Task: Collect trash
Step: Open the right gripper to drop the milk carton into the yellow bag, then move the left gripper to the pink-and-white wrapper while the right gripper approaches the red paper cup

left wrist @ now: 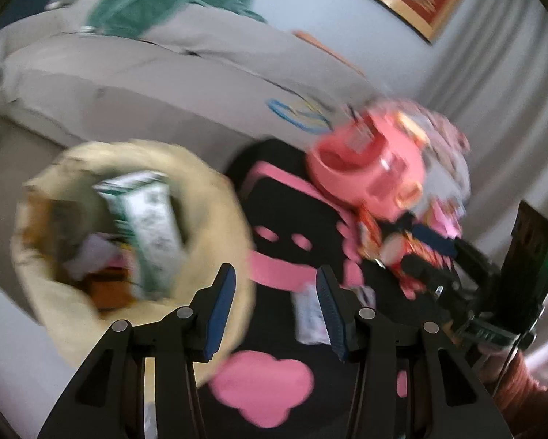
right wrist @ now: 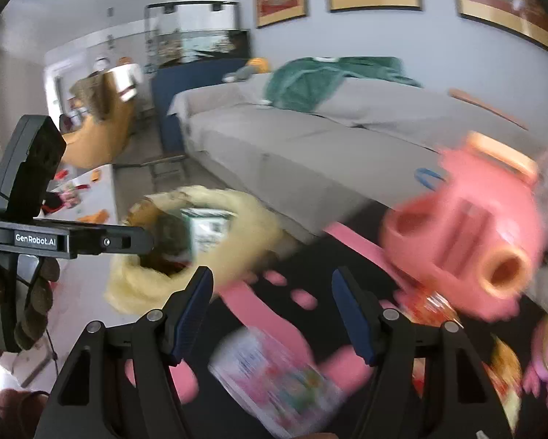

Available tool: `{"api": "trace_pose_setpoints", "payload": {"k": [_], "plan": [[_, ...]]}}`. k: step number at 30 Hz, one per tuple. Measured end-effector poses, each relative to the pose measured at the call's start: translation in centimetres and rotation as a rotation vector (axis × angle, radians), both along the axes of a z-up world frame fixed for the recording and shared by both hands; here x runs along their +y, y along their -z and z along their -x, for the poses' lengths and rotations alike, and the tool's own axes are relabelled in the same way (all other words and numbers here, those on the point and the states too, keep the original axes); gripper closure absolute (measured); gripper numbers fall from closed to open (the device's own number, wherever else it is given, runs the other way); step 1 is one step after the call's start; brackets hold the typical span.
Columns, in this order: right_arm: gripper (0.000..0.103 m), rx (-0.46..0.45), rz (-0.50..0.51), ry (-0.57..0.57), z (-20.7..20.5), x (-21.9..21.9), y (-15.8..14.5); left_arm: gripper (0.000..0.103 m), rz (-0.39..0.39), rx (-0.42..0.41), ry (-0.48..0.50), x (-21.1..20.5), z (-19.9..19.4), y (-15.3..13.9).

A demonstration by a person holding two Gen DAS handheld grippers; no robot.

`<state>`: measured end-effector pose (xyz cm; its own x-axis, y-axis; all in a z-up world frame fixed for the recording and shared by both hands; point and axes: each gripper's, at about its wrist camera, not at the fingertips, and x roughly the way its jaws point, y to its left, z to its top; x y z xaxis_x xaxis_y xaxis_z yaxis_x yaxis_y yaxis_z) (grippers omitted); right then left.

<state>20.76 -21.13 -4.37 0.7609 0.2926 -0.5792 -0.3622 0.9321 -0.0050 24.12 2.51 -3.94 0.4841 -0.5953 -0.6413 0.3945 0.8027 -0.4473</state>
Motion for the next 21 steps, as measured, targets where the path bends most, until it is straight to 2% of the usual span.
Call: {"api": "trace_pose_setpoints", "payload": {"k": [7,10,14,18,21], "plan": [[0.039,0.01,0.015,0.19,4.0,-8.4,0.8,0.056,-0.09,-0.001,0.25,-9.0,-0.3,1.6],[0.039,0.037,0.001,0.263,5.4,-11.6,1.7,0.056,-0.117,0.017,0.276,-11.0,-2.0,2.5],[0.039,0.058,-0.014,0.316,6.6,-14.4,2.6,0.056,-0.146,0.058,0.259,-11.7,-4.2,3.9],[0.039,0.062,-0.027,0.299,6.6,-15.5,2.9,0.056,-0.152,0.119,0.279,-11.2,-4.0,5.1],[0.039,0.057,0.017,0.24,5.6,-15.1,2.7,0.056,-0.165,0.134,0.308,-10.8,-2.4,5.5]]}}
